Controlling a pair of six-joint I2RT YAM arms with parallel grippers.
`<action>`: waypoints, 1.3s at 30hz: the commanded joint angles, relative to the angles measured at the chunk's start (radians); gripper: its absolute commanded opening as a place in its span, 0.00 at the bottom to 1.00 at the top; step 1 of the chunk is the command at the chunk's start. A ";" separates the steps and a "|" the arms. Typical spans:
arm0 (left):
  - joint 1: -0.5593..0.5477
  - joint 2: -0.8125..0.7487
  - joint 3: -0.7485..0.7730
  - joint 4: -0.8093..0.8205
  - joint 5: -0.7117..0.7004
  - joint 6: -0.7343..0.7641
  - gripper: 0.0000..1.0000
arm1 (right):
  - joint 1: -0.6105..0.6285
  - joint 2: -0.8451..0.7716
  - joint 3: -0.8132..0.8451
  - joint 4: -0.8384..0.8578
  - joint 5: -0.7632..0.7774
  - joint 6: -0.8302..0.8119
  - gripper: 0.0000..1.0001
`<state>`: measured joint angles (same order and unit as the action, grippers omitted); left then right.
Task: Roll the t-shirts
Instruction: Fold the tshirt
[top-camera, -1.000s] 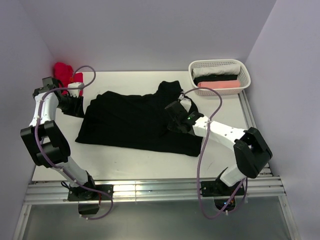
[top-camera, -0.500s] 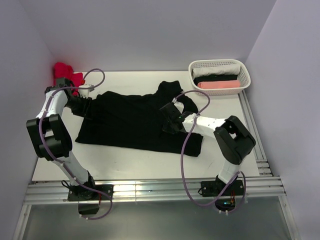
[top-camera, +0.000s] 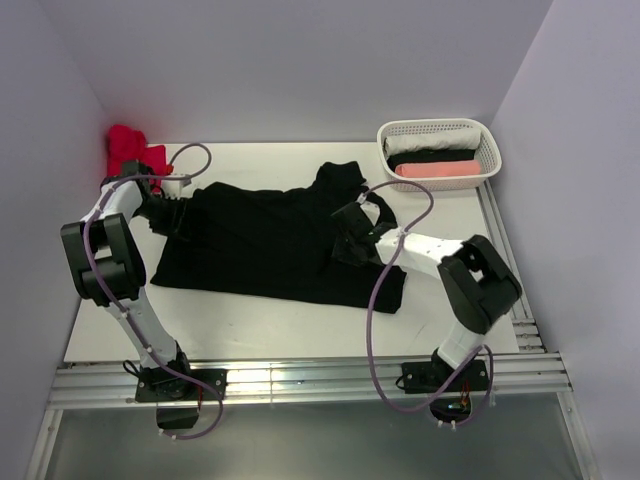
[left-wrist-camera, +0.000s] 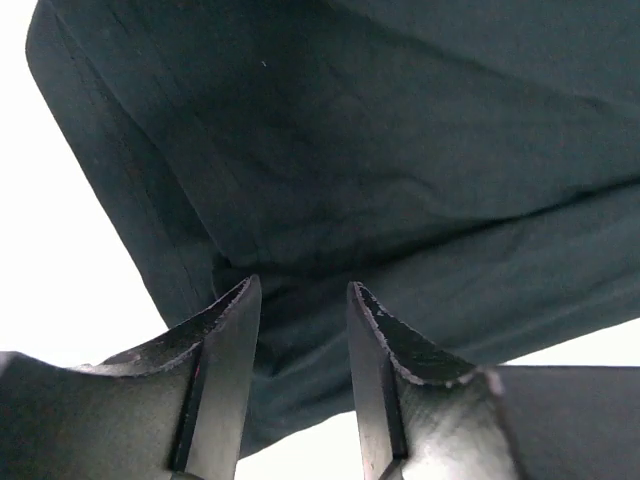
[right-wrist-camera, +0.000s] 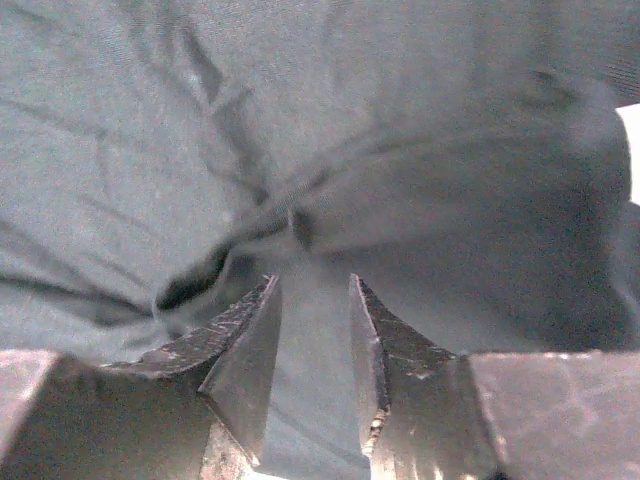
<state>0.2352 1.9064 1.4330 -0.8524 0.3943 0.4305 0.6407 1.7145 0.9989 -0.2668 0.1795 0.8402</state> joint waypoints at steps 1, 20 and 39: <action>-0.004 -0.010 0.032 0.061 0.009 -0.038 0.46 | -0.006 -0.147 -0.038 -0.024 0.078 0.011 0.41; 0.220 -0.201 -0.117 -0.114 0.024 0.229 0.79 | -0.036 -0.784 -0.465 -0.341 0.161 0.241 0.67; 0.248 -0.101 -0.212 -0.158 0.035 0.235 0.80 | -0.038 -0.909 -0.671 -0.247 0.077 0.333 0.63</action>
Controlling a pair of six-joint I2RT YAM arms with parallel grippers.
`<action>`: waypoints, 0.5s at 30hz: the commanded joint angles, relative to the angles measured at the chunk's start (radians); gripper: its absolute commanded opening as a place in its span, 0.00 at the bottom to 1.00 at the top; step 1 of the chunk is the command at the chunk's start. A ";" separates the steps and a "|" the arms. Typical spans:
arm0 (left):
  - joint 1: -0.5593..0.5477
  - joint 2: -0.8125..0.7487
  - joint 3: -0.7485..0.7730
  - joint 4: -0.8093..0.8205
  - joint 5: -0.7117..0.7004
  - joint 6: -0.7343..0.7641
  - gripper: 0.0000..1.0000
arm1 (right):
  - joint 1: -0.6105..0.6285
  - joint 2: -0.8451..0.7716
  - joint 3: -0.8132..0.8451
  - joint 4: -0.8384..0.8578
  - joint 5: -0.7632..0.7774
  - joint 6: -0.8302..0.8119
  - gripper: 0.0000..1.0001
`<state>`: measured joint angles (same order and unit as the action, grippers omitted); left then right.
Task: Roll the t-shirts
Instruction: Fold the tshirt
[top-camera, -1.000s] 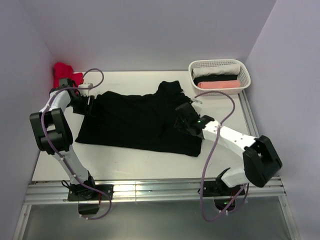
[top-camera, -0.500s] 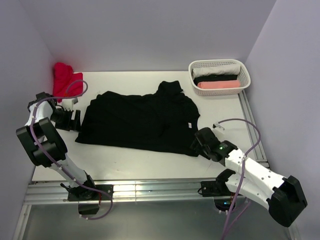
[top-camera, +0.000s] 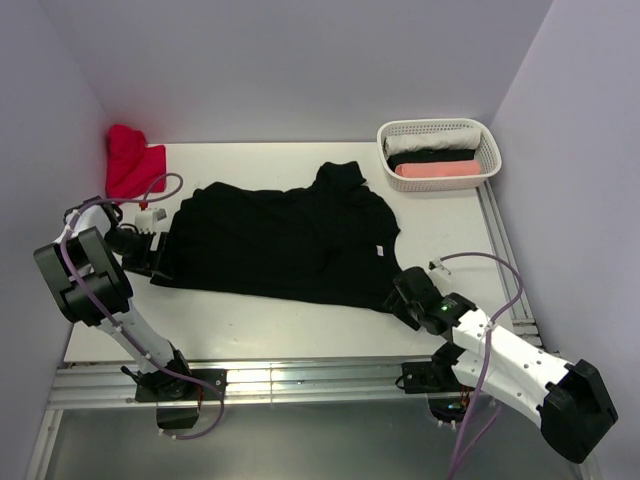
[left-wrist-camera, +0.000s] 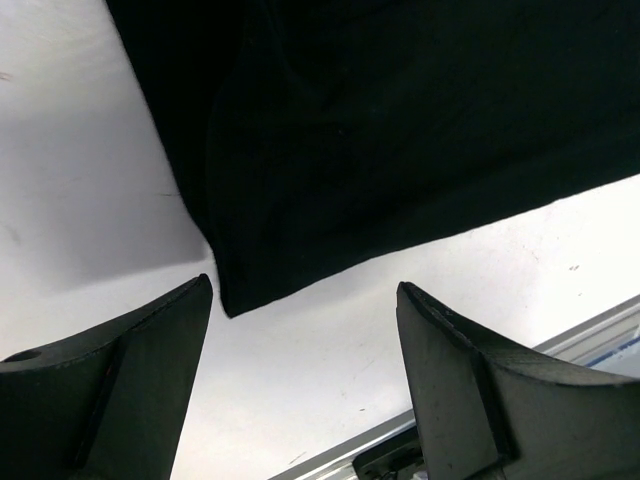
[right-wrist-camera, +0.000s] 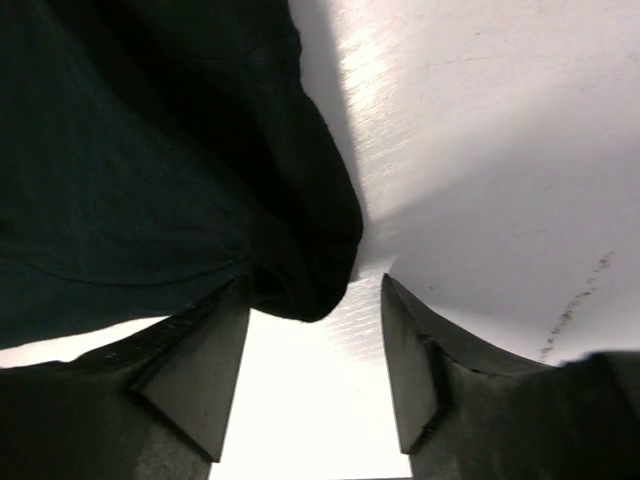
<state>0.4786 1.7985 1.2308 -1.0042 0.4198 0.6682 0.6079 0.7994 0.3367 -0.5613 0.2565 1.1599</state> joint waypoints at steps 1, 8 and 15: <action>0.006 0.015 -0.010 -0.011 0.013 -0.004 0.80 | -0.005 0.017 -0.008 0.052 0.000 0.012 0.61; 0.005 0.079 0.021 -0.007 0.013 -0.067 0.80 | -0.005 0.011 -0.010 0.057 0.010 -0.002 0.50; 0.003 0.131 0.056 -0.011 0.057 -0.120 0.76 | -0.007 0.007 0.056 -0.026 0.066 -0.037 0.33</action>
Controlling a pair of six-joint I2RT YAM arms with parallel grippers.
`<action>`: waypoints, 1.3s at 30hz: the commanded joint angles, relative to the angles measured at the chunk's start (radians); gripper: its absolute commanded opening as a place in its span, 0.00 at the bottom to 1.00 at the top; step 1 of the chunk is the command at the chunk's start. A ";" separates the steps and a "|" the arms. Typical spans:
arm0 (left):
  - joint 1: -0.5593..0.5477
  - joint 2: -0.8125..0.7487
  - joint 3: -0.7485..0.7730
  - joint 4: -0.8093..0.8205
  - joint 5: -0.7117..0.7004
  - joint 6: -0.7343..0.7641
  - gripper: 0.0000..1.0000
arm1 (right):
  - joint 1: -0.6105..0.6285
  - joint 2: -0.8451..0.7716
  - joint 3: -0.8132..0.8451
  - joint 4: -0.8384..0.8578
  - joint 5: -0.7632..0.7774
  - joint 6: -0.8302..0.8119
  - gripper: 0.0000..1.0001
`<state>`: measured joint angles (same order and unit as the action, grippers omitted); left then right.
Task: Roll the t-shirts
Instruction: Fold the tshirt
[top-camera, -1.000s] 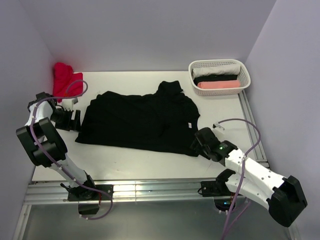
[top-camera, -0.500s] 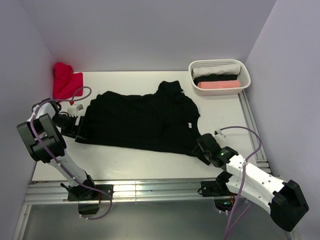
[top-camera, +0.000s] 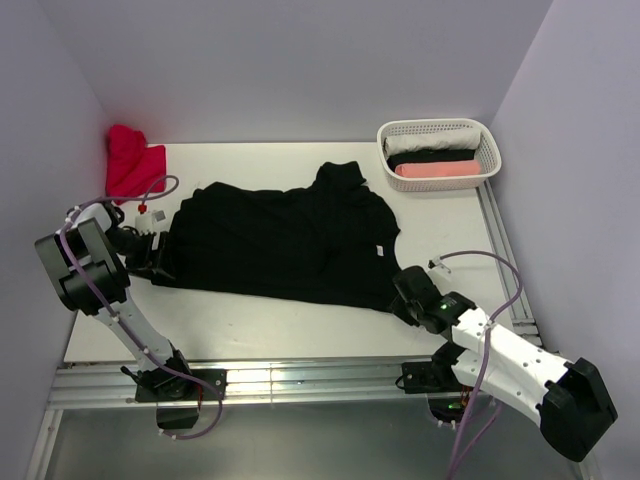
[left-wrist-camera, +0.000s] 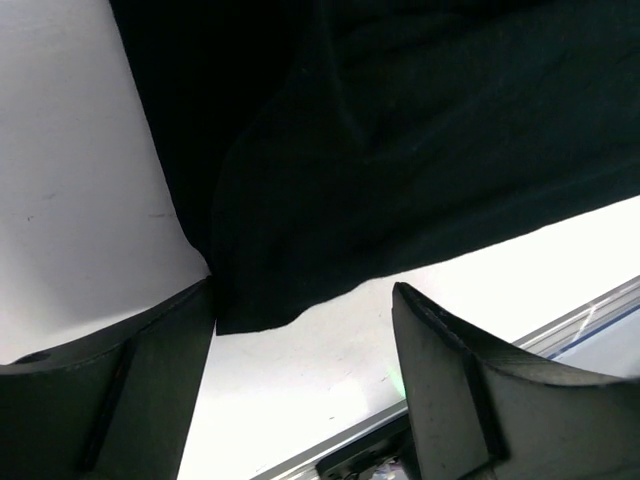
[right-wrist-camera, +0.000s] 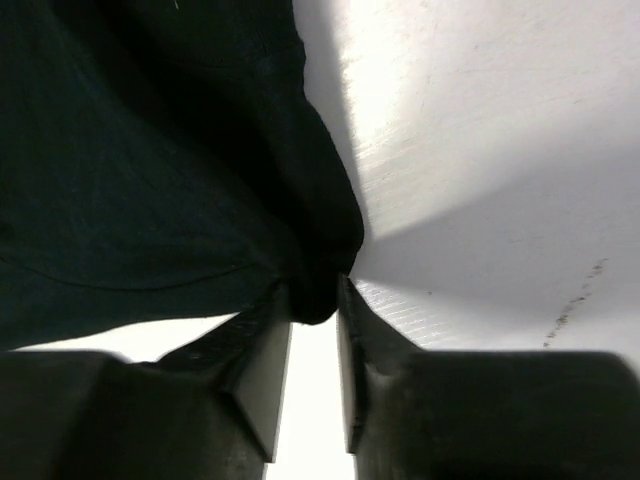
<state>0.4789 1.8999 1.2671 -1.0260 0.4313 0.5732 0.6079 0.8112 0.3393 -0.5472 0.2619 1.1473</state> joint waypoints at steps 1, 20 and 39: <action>0.003 0.031 0.021 0.010 0.047 -0.030 0.73 | -0.007 0.006 0.064 -0.049 0.075 -0.030 0.30; -0.037 -0.064 -0.020 0.030 -0.060 -0.075 0.00 | -0.033 0.077 0.167 -0.155 0.089 -0.149 0.00; 0.024 -0.234 -0.216 0.027 -0.221 0.037 0.00 | 0.099 -0.006 0.241 -0.474 0.037 -0.046 0.00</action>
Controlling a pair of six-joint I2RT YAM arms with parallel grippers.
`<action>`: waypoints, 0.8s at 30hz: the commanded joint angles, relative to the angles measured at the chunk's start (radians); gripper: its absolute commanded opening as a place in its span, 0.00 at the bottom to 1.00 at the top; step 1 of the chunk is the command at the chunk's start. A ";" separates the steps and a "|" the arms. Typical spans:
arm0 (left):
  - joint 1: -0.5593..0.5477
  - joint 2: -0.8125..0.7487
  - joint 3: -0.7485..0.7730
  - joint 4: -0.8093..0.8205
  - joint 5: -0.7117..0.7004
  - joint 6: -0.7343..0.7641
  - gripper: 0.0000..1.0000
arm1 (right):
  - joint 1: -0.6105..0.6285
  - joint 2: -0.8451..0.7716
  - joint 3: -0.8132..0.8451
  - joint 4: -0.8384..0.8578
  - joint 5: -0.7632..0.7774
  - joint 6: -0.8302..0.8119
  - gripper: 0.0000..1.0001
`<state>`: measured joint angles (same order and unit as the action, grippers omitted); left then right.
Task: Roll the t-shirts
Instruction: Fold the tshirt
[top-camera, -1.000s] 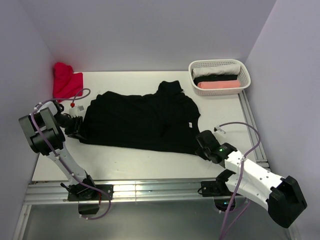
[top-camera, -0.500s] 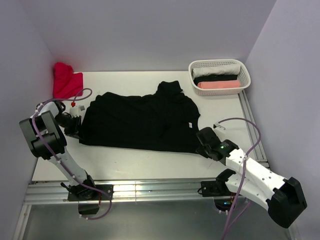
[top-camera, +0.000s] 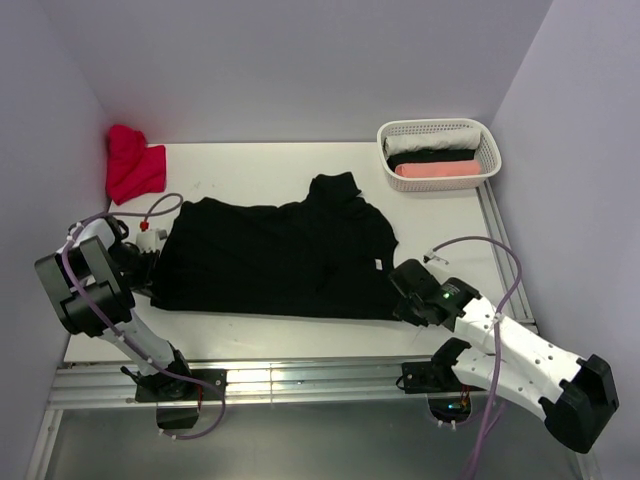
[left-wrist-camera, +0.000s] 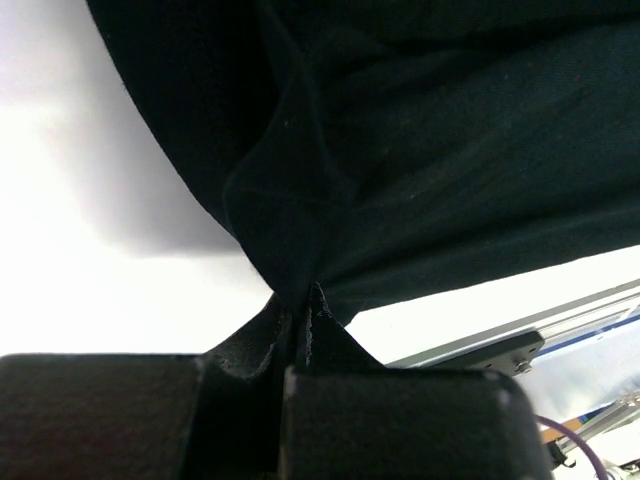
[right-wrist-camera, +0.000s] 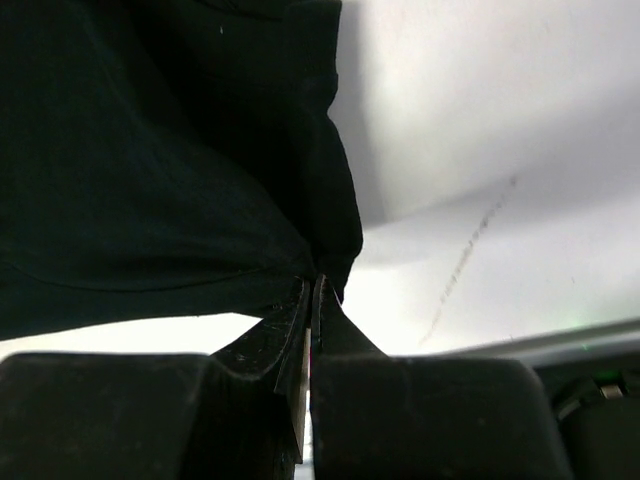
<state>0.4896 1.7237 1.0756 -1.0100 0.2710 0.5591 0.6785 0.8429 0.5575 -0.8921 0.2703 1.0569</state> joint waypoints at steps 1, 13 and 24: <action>0.017 -0.067 -0.046 0.016 -0.062 0.053 0.00 | 0.038 -0.047 0.019 -0.133 0.023 0.052 0.00; 0.024 -0.136 0.071 -0.013 -0.009 0.059 0.60 | 0.075 -0.039 0.110 -0.117 0.095 0.095 0.50; -0.038 0.022 0.508 0.000 0.122 -0.017 0.67 | -0.192 0.300 0.451 0.329 -0.011 -0.290 0.52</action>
<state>0.4969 1.6810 1.4624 -1.0260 0.3050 0.5793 0.5877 1.0435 0.9142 -0.7765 0.3275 0.9283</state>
